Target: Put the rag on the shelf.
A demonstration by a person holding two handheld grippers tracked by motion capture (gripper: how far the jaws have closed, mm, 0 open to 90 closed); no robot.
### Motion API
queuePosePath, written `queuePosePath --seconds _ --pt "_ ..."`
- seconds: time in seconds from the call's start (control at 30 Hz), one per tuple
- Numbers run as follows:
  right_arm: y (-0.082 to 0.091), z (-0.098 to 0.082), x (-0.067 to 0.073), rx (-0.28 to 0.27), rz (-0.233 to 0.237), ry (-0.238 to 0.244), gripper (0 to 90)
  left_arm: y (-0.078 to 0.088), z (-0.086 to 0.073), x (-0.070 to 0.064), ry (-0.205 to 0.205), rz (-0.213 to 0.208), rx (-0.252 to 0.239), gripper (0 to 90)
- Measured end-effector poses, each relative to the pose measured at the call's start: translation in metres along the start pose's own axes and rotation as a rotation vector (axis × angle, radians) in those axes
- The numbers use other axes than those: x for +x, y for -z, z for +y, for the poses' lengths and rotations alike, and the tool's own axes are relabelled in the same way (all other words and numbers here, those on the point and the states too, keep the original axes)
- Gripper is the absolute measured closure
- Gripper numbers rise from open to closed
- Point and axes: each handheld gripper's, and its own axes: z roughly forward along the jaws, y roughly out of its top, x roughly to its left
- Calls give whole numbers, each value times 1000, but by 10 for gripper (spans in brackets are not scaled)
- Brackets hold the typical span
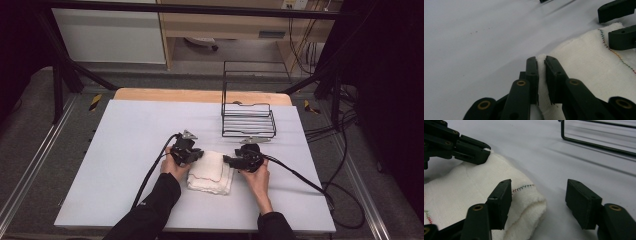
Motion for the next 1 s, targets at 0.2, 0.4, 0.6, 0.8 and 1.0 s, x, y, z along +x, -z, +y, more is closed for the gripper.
queuePosePath --seconds 0.2,0.4,0.6,0.8,1.0 --pt "-1 -2 2 13 22 -6 511 0 0 0 0 0 0 801" --pt "-3 -1 8 31 40 -14 618 0 0 0 0 0 -1 801" --pt "-3 -1 9 50 69 -60 730 0 0 0 1 -1 -4 801" --pt "-4 0 9 50 82 -67 795 0 -1 0 1 2 -8 803" --pt "-3 -1 10 34 72 -71 816 1 0 2 37 -15 -6 815"
